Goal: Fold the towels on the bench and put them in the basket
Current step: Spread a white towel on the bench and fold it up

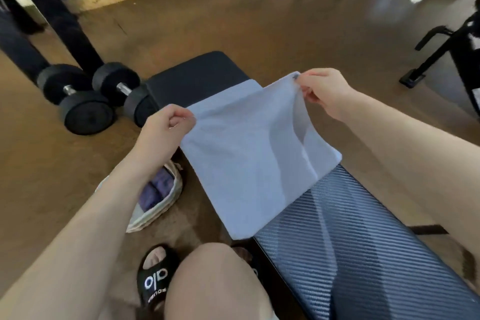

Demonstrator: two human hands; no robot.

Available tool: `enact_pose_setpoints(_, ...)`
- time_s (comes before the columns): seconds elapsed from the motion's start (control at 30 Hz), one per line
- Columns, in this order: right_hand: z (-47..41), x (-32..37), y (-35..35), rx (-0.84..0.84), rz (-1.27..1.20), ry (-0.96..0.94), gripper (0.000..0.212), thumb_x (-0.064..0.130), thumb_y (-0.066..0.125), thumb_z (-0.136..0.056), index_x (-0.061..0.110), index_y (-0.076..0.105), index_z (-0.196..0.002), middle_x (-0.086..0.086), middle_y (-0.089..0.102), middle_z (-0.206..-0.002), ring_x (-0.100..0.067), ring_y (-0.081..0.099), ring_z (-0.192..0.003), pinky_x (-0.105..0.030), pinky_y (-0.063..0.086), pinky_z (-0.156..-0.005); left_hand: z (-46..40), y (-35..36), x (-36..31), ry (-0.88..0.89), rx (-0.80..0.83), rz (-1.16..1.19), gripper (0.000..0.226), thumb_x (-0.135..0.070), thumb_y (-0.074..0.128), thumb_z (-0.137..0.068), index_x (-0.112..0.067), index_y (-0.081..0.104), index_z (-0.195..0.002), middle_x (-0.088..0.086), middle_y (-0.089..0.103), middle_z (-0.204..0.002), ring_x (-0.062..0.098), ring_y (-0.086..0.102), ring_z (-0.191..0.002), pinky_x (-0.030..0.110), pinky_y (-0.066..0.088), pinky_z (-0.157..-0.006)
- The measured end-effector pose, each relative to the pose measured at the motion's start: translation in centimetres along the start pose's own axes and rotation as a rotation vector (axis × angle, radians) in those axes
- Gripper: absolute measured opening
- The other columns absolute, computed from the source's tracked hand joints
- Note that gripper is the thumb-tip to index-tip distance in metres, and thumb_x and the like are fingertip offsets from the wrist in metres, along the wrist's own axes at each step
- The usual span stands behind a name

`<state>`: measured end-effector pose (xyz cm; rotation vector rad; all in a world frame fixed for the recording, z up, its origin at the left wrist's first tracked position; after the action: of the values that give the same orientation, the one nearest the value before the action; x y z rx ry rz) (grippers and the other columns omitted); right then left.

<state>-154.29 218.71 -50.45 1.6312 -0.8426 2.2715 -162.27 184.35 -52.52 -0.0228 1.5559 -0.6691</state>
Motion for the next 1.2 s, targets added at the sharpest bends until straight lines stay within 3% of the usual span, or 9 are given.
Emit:
enact_pose_setpoints(0.1, -4.0, 0.4, 2.7, 0.011, 0.119, -0.006, 0.011, 0.016, 0.063, -0.092, 0.010, 0.069, -0.085, -0.001, 0.057, -0.073, -0.013, 0.049, -0.063, -0.025, 0.038, -0.059, -2.3, -0.6, 1.9, -0.053, -0.072, 0.017, 0.008, -0.022, 0.064, -0.097, -0.022, 0.072, -0.097, -0.022, 0.061, -0.068, -0.009, 0.053, -0.063, 0.022, 0.043, -0.067)
enact_pose_setpoints(0.27, -9.0, -0.7, 6.5, -0.015, 0.217, -0.005, 0.020, 0.025, 0.061, -0.096, 0.015, 0.060, -0.079, -0.004, 0.053, -0.073, -0.016, 0.047, -0.067, -0.027, 0.039, -0.063, -4.5, -0.8, 4.6, -0.138, -0.164, 0.074, 0.010, -0.023, 0.063, -0.096, -0.018, 0.071, -0.097, -0.010, 0.061, -0.075, 0.001, 0.049, -0.064, 0.023, 0.042, -0.061)
enact_pose_setpoints(0.33, -9.9, -1.5, 7.6, -0.043, 0.296, 0.003, 0.015, 0.026, 0.060, -0.095, 0.016, 0.063, -0.084, -0.007, 0.055, -0.081, -0.018, 0.049, -0.072, -0.029, 0.041, -0.067, -4.9, -0.7, 5.6, -0.183, -0.187, 0.069, 0.011, -0.019, 0.061, -0.096, -0.018, 0.072, -0.098, -0.008, 0.067, -0.088, 0.005, 0.055, -0.075, 0.025, 0.047, -0.067)
enact_pose_setpoints(0.4, -10.5, -2.2, 8.4, -0.071, 0.325, -0.008, 0.010, 0.024, 0.060, -0.092, 0.018, 0.063, -0.085, -0.007, 0.051, -0.080, -0.020, 0.045, -0.072, -0.029, 0.038, -0.065, -5.3, -0.6, 6.8, -0.228, -0.191, 0.085, 0.012, -0.018, 0.061, -0.096, -0.022, 0.073, -0.097, -0.006, 0.071, -0.096, 0.010, 0.061, -0.082, 0.037, 0.055, -0.077)
enact_pose_setpoints(0.53, -10.8, -3.3, 9.0, -0.068, 0.452, -0.016, 0.020, 0.026, 0.058, -0.093, 0.008, 0.066, -0.087, 0.000, 0.053, -0.072, -0.017, 0.045, -0.064, -0.026, 0.037, -0.056, -5.8, -0.6, 7.9, -0.305, -0.180, 0.107, 0.018, -0.019, 0.065, -0.093, -0.031, 0.073, -0.083, -0.002, 0.074, -0.102, 0.019, 0.068, -0.092, 0.050, 0.057, -0.092)
enact_pose_setpoints(0.63, -10.6, -3.3, 8.7, -0.072, 0.464, -0.044, 0.026, 0.027, 0.055, -0.096, 0.004, 0.068, -0.096, 0.001, 0.058, -0.077, -0.014, 0.049, -0.068, -0.027, 0.040, -0.058, -6.0, -0.8, 7.8, -0.313, -0.166, 0.112, 0.018, -0.020, 0.065, -0.091, -0.031, 0.075, -0.081, -0.003, 0.075, -0.097, 0.019, 0.070, -0.092, 0.051, 0.057, -0.092)
enact_pose_setpoints(0.87, -9.4, -2.0, 7.5, -0.241, 0.251, -0.164, 0.018, 0.018, 0.053, -0.089, 0.005, 0.065, -0.089, 0.001, 0.057, -0.074, -0.012, 0.050, -0.068, -0.029, 0.044, -0.062, -6.8, -2.1, 5.9, -0.220, -0.186, 0.160, 0.019, -0.017, 0.062, -0.091, -0.027, 0.076, -0.084, -0.011, 0.072, -0.080, 0.010, 0.065, -0.080, 0.034, 0.054, -0.077)
enact_pose_setpoints(1.1, -11.6, -2.4, 10.0, -0.147, 0.428, -0.140, 0.019, 0.029, 0.050, -0.099, 0.017, 0.064, -0.093, 0.002, 0.063, -0.080, -0.012, 0.055, -0.071, -0.028, 0.045, -0.063, -7.4, -2.3, 7.1, -0.149, -0.280, -0.070, 0.017, -0.017, 0.059, -0.094, -0.027, 0.072, -0.090, -0.005, 0.070, -0.089, 0.010, 0.062, -0.080, 0.028, 0.050, -0.074)
enact_pose_setpoints(1.2, -12.4, -3.5, 10.6, -0.153, 0.513, -0.097, 0.020, 0.028, 0.049, -0.099, 0.016, 0.065, -0.094, 0.004, 0.062, -0.080, -0.014, 0.056, -0.072, -0.026, 0.042, -0.058, -7.5, -2.0, 7.3, -0.135, -0.286, -0.134, 0.016, -0.015, 0.057, -0.096, -0.022, 0.072, -0.094, -0.008, 0.068, -0.086, 0.006, 0.061, -0.077, 0.017, 0.044, -0.068)
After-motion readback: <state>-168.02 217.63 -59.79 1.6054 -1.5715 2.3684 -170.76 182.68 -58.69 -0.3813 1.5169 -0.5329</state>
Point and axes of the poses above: each hand's wrist, its own z-axis away from the middle knuckle, its own y-axis out of the palm, x = y × z, the point moved 4 cm from there along -z, towards the middle knuckle
